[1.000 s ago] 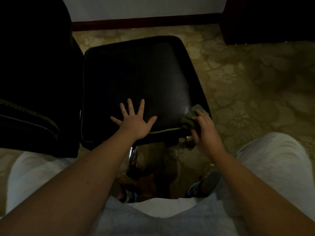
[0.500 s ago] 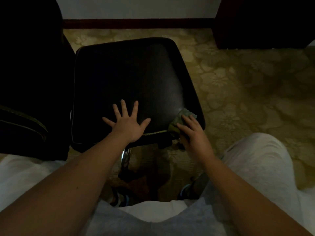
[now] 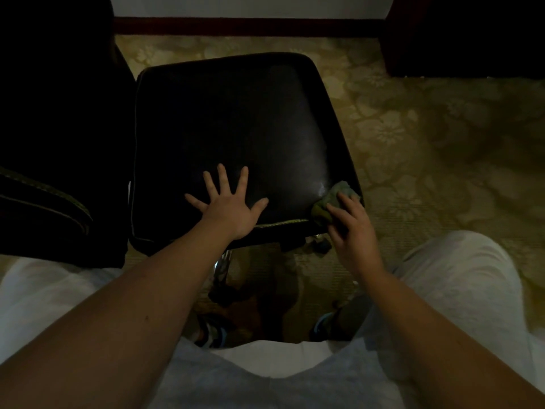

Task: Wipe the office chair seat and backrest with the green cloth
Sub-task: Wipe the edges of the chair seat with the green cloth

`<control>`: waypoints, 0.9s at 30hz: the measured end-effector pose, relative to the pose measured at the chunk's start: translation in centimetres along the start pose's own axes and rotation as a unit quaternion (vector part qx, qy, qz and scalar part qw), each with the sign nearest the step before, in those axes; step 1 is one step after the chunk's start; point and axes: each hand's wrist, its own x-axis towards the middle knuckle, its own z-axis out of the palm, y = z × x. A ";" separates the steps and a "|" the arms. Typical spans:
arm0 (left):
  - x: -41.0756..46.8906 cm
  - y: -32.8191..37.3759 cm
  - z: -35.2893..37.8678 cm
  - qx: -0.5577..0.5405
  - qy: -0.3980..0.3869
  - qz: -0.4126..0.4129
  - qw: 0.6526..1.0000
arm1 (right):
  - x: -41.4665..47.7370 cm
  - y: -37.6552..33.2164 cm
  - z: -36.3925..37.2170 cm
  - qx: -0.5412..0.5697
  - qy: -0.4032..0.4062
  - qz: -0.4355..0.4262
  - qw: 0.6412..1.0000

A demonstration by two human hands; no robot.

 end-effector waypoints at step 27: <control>-1.5 -2.6 -2.7 0.021 -0.054 0.035 0.998 | 0.6 -2.6 -0.2 0.012 -0.061 -0.058 0.996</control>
